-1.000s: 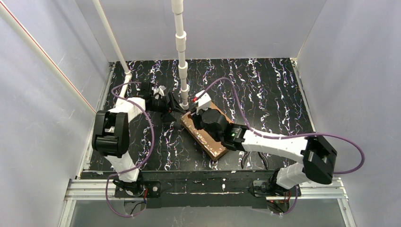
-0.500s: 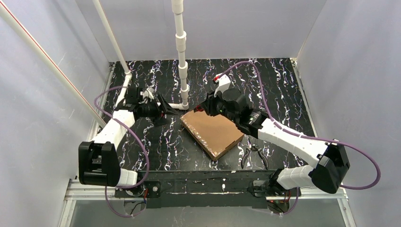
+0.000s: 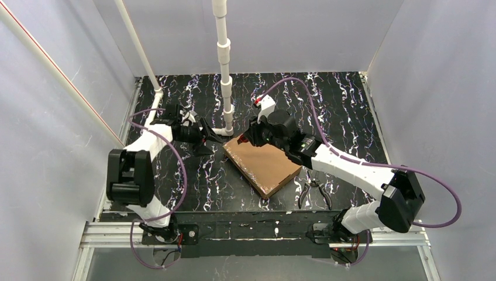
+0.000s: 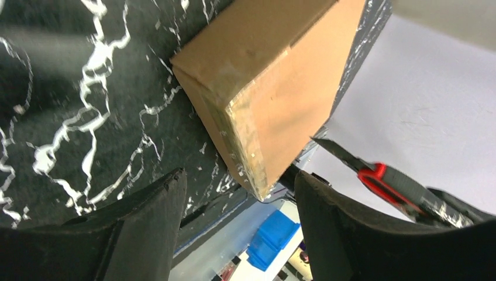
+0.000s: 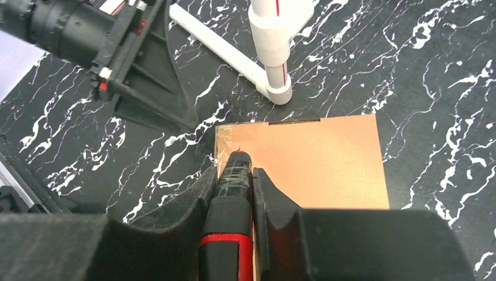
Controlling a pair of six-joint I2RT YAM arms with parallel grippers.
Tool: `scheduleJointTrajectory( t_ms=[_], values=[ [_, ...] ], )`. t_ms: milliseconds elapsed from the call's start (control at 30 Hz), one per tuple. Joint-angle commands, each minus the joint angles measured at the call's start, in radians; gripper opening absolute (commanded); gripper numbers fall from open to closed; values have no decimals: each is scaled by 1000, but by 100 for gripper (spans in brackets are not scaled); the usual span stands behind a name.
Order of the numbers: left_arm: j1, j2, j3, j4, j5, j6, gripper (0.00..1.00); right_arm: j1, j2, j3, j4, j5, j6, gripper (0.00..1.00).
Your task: Unpack the express box
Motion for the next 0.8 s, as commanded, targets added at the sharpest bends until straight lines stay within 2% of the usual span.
scheduleJointTrajectory(
  t_ms=[0,133,233,267,333,467,600,767],
  values=[
    [2,101,88,-104,39,126,65,2,-44,-12,96,15,-45,1],
    [-3,185,174,-158,54,192,64,-19,-31,0,86,-41,11,1],
    [-4,216,211,-195,48,226,63,-33,-41,-3,68,26,124,1],
    [-5,218,217,-198,49,232,63,-43,-46,-6,73,-8,130,1],
    [-6,216,216,-198,40,236,63,-50,-49,-10,102,-115,70,1],
    [-22,203,203,-174,50,208,63,-34,-15,-19,123,-191,-25,1],
    [-39,231,230,-170,24,181,61,48,6,-5,140,-106,-139,1],
    [-53,273,239,-133,19,139,61,140,99,66,111,35,-194,1]
  ],
)
